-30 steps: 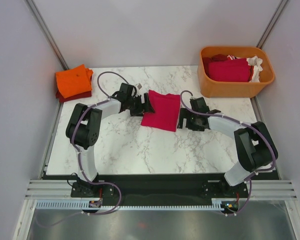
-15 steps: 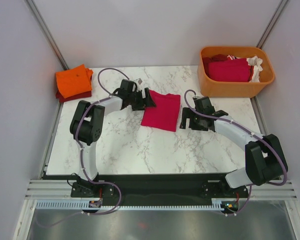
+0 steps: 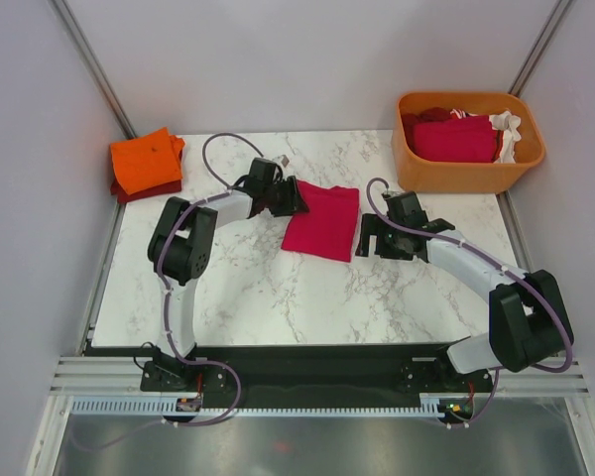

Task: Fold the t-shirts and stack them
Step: Neatly place the folded tshirt to the corner

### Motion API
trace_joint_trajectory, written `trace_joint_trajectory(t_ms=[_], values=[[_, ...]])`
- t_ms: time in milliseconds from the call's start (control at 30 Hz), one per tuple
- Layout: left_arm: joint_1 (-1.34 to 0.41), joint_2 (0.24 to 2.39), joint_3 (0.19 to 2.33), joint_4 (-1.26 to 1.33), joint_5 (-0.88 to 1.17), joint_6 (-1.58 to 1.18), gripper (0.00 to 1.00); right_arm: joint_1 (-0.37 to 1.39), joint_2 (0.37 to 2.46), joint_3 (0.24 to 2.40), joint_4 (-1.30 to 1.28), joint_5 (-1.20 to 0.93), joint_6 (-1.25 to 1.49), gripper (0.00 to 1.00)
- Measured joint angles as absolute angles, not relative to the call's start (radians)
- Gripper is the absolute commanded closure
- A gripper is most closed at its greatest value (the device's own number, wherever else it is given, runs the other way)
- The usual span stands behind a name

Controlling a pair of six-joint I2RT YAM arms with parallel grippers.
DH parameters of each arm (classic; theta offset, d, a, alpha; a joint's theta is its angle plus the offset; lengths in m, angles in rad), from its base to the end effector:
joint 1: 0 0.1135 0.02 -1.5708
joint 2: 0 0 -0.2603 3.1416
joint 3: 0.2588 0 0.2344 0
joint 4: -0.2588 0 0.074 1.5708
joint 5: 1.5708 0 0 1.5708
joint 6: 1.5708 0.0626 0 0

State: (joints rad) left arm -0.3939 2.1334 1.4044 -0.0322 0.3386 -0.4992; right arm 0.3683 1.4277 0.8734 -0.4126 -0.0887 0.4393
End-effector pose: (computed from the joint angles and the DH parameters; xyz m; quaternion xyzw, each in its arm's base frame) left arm 0.4206 -0.1973 0.1357 0.0186 0.9083 -0.3073 0.2833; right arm 0.2635 0.1076 0.1906 0.0207 0.9537 0.1557 0.2566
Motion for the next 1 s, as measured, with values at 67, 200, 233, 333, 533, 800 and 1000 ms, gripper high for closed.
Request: trace_joint_trajectory(t_ms=[67, 200, 233, 333, 533, 800, 1000], values=[[-0.406, 2.138, 1.406, -0.028, 0.349, -0.511, 0.87, 0.368, 1.428, 0.873, -0.413, -0.091, 0.438, 0.06], [-0.411, 2.186, 1.442, -0.028, 0.431, -0.532, 0.98, 0.368, 1.417, 0.868, -0.413, -0.093, 0.429, 0.05], [-0.412, 2.198, 1.457, -0.028, 0.448, -0.535, 0.98, 0.368, 1.409, 0.863, -0.413, -0.093, 0.428, 0.05], [-0.408, 2.212, 1.477, -0.035, 0.475, -0.537, 0.98, 0.367, 1.382, 0.853, -0.423, -0.094, 0.42, 0.05], [-0.35, 2.209, 1.486, -0.088, 0.53, -0.537, 0.98, 0.363, 1.322, 0.849, -0.435, -0.11, 0.414, 0.05], [-0.184, 2.211, 1.696, -0.319, 0.537, -0.493, 0.98, 0.363, 1.277, 0.85, -0.439, -0.146, 0.414, 0.05], [-0.105, 2.229, 1.954, -0.457, 0.533, -0.419, 0.98, 0.363, 1.253, 0.855, -0.461, -0.165, 0.404, 0.05]])
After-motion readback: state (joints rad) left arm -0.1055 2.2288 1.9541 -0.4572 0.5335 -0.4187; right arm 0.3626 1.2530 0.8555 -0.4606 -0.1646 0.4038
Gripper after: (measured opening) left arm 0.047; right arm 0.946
